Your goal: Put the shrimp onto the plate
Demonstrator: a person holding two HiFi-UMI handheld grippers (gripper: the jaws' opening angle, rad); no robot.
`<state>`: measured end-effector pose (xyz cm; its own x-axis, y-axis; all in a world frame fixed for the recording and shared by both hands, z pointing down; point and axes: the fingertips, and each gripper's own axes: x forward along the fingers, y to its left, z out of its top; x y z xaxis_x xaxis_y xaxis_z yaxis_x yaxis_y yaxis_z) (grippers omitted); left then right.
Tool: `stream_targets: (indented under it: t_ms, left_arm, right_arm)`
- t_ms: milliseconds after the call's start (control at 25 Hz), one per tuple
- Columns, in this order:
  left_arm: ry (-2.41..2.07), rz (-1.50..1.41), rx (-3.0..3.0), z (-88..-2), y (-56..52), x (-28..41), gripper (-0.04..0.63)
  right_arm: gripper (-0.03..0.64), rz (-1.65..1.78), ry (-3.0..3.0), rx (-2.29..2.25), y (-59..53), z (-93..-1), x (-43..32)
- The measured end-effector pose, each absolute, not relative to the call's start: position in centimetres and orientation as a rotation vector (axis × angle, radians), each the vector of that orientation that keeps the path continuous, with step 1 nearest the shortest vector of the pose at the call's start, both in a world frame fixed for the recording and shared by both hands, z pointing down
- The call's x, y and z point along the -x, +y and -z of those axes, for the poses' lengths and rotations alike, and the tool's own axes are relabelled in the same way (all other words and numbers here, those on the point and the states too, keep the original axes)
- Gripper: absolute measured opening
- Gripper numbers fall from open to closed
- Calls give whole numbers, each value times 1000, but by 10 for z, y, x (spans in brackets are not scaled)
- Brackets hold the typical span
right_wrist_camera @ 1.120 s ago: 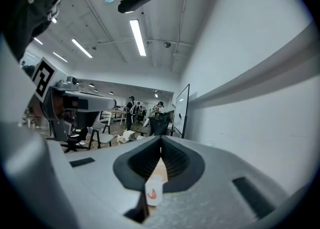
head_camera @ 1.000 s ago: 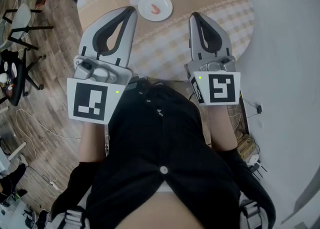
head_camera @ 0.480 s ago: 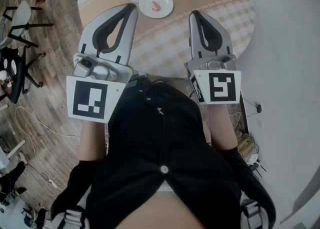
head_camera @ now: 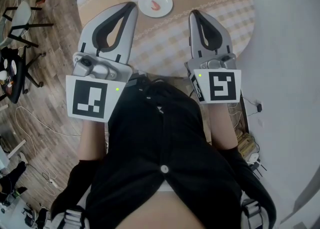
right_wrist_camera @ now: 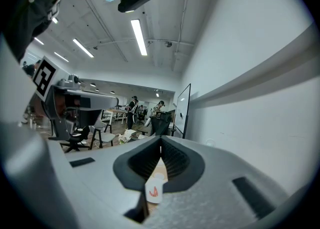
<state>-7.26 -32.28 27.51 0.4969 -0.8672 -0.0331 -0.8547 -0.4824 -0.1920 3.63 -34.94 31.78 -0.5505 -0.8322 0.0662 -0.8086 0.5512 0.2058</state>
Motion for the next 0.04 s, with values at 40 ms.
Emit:
stream_targets:
  t_ms: [40]
  left_arm:
    - [1486,101,2555,-275,-323,72,3]
  right_arm:
    - [2,226,-2627,-1400,-349,-318,-37]
